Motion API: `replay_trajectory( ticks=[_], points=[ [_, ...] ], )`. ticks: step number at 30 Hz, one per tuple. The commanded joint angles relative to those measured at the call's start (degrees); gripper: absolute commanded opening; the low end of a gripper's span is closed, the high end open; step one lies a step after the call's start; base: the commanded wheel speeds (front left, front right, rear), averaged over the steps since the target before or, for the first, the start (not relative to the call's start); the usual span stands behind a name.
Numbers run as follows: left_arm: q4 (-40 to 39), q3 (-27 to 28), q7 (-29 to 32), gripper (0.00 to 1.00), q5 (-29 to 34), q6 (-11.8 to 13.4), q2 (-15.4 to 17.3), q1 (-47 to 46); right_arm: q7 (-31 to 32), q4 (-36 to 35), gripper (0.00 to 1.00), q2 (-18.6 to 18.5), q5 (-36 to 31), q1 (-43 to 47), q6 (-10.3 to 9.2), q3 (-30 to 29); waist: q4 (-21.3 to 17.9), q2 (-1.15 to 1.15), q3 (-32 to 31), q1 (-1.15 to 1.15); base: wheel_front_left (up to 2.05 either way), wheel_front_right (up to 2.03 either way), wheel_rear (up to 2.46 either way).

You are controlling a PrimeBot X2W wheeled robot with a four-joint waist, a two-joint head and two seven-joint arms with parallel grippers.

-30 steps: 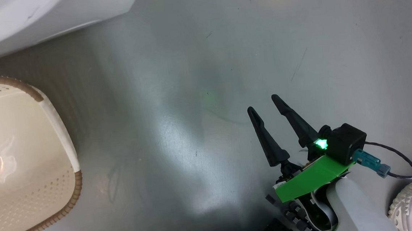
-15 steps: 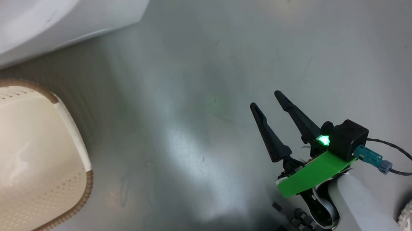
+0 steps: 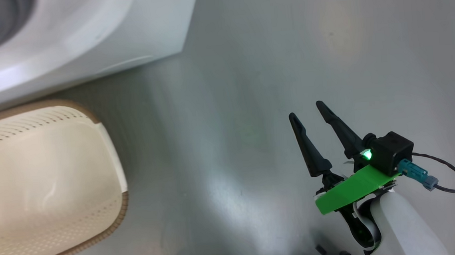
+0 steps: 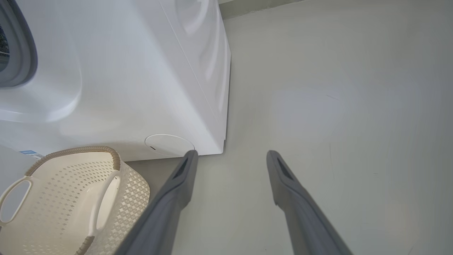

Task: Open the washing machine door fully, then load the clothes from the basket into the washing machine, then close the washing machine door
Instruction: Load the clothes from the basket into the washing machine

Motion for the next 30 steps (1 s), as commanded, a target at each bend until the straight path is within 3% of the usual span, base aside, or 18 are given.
replay_trajectory(
  ticks=[1,10,30],
  points=[
    [-0.9,1.4,-0.5,1.00,-0.5,0.0,2.4,1.5,-0.3,-0.8,1.00,0.2,-0.4,1.9,0.09,0.9,1.7,0.00,-2.2,0.01,0.00,0.00,0.00],
    [-4.0,3.9,-0.8,1.00,-0.9,0.5,0.9,9.3,-0.3,0.1,1.00,0.2,-1.4,2.4,0.09,0.1,3.4,0.00,-6.1,0.01,0.00,0.00,0.00],
    [-25.4,19.7,-0.8,1.00,6.9,4.0,-4.5,37.9,-0.3,2.6,1.00,0.2,-1.9,5.1,0.09,-0.9,4.4,0.00,-17.4,0.01,0.00,0.00,0.00]
  ],
)
